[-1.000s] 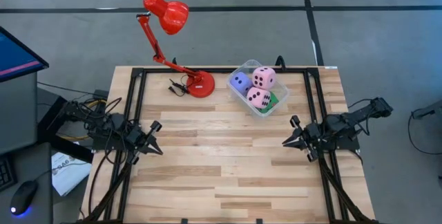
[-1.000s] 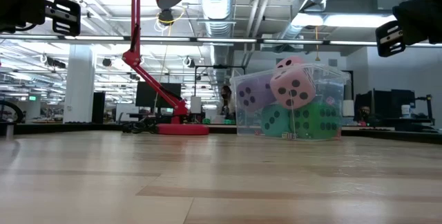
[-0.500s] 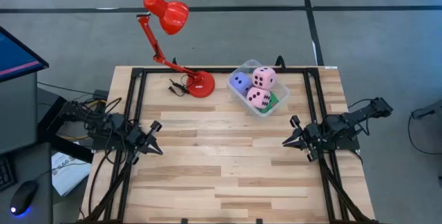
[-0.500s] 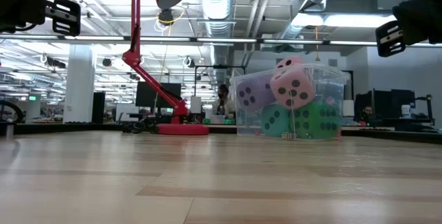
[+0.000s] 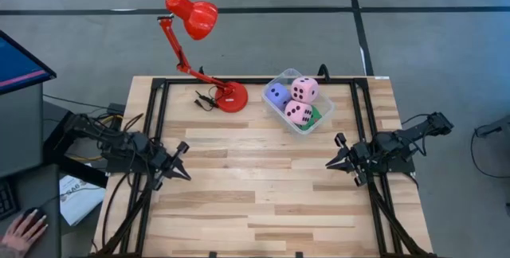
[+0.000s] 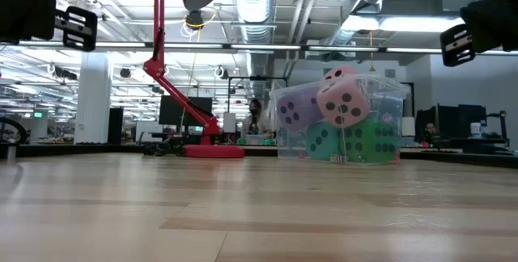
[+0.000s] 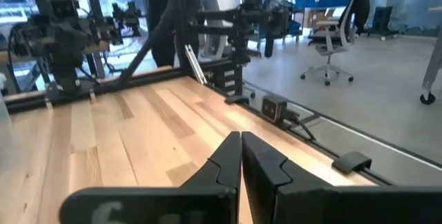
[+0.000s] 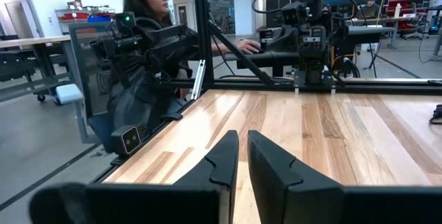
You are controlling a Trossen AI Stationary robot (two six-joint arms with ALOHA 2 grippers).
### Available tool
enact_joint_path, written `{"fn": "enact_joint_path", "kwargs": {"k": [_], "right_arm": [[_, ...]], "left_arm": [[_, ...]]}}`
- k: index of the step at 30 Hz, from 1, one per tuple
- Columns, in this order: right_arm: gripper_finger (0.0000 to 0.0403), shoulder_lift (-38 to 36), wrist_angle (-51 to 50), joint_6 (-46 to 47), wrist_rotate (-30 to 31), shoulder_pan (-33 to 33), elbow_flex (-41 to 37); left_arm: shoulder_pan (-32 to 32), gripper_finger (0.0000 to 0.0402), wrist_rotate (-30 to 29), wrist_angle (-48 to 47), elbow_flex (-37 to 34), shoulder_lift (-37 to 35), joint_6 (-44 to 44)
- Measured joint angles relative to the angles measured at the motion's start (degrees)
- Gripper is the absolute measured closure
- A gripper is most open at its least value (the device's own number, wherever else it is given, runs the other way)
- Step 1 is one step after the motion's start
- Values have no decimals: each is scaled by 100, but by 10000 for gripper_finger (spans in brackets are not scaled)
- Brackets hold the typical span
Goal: Pick & Place Dice
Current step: Return to Home Position
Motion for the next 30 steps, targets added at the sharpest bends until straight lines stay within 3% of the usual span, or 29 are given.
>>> {"fn": "enact_joint_path", "kwargs": {"k": [16,30], "right_arm": [[372,0,0,0,0,-1,0],[372,0,0,0,0,0,-1]], "left_arm": [[0,401,0,-5,-2,572,0],[0,401,0,-3,-2,609,0]]}}
